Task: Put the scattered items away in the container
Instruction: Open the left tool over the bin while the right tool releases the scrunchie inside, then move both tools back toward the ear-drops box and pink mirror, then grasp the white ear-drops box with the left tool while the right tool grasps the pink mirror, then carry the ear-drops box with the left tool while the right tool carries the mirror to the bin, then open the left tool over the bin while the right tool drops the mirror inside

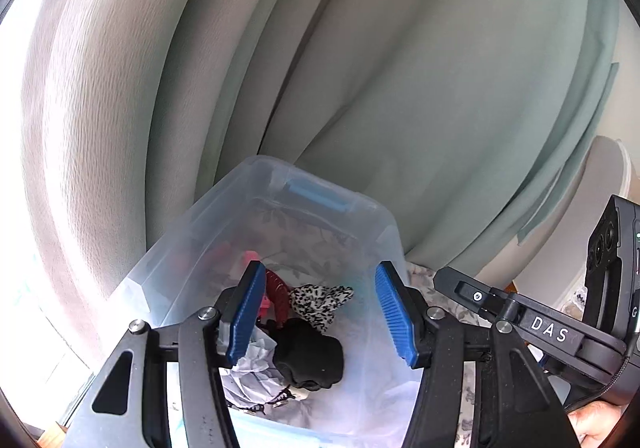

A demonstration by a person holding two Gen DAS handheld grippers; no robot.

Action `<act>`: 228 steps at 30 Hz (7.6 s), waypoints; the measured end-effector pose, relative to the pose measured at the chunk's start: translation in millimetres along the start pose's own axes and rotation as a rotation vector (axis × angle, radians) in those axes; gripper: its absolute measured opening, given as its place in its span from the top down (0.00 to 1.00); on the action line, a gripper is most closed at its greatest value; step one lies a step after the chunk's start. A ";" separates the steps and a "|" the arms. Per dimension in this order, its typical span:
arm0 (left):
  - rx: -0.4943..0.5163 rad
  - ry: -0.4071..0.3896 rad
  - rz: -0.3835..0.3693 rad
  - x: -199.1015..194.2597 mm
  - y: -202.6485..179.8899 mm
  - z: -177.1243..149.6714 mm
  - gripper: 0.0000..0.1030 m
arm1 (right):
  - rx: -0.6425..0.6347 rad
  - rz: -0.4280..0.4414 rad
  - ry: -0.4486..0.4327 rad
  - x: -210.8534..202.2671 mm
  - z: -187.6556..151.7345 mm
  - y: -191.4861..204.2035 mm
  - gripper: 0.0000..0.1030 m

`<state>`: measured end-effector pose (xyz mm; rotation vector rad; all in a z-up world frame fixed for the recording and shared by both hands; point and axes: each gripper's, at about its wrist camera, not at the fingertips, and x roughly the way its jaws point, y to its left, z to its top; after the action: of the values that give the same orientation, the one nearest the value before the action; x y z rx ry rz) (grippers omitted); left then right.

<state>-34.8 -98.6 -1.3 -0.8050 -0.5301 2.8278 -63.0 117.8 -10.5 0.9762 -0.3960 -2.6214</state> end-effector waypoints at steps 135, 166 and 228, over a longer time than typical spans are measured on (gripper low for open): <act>0.362 0.461 0.063 236.5 -89.5 -126.1 0.49 | 0.200 -0.318 0.304 28.8 -71.9 -248.0 0.27; 0.311 0.019 -0.077 -0.1 -175.3 -50.8 0.50 | 0.131 -0.211 -0.112 -156.6 -19.4 -97.5 0.27; -0.056 0.000 0.126 34.9 64.6 -11.6 0.49 | -0.254 -0.059 0.126 11.1 -12.7 78.0 0.27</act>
<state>-61.3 -146.6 -51.5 -0.8790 -0.5809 2.9386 -47.4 40.6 2.0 1.0717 -0.0028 -2.5633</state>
